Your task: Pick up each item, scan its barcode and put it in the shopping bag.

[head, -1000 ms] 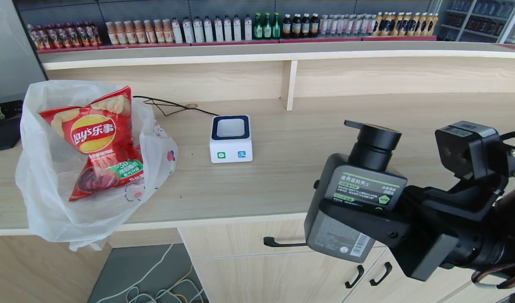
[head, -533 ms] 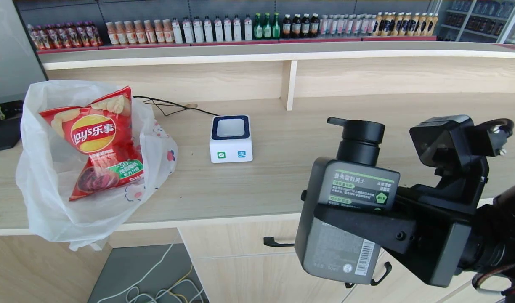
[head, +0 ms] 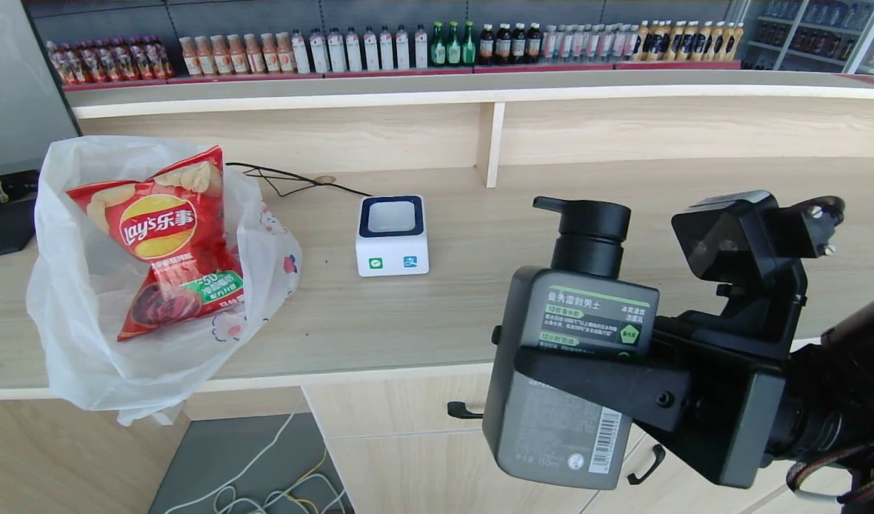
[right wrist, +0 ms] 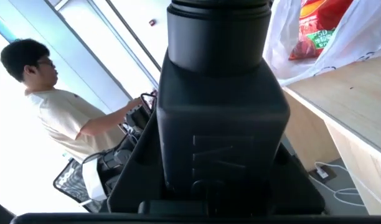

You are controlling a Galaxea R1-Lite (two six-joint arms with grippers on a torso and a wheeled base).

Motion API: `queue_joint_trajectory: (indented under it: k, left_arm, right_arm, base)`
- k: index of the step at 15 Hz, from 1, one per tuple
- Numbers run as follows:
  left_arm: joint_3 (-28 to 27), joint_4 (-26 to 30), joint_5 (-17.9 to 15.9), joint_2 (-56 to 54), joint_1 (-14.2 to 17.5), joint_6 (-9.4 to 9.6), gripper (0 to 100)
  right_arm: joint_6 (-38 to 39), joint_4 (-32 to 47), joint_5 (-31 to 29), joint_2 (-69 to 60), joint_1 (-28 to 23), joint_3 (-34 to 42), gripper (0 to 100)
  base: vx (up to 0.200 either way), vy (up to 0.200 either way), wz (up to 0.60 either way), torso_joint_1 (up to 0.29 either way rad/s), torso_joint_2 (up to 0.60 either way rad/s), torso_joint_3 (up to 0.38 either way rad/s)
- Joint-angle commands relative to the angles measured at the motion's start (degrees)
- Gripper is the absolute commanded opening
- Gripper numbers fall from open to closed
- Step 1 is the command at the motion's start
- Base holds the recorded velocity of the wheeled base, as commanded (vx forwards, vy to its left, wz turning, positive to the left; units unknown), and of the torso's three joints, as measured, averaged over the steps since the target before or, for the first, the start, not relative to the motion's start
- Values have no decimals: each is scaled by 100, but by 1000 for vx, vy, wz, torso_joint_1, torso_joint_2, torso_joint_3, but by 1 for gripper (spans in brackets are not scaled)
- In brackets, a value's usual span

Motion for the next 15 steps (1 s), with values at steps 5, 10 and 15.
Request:
queue_joint_trajectory:
  k: [5, 10, 15]
  left_arm:
    - [0, 0, 1, 0, 0, -1, 100]
    - [0, 0, 1, 0, 0, -1, 100]
    - [0, 0, 1, 0, 0, -1, 100]
  right_arm:
    - [-7, -2, 1, 78, 182, 31, 0]
    - [-33, -2, 10, 95, 279, 5, 0]
    - [-727, 7, -439, 130, 270, 128, 0]
  base:
    - [0, 0, 0, 0, 0, 0]
    - [0, 0, 0, 0, 0, 0]
    - [0, 0, 0, 0, 0, 0]
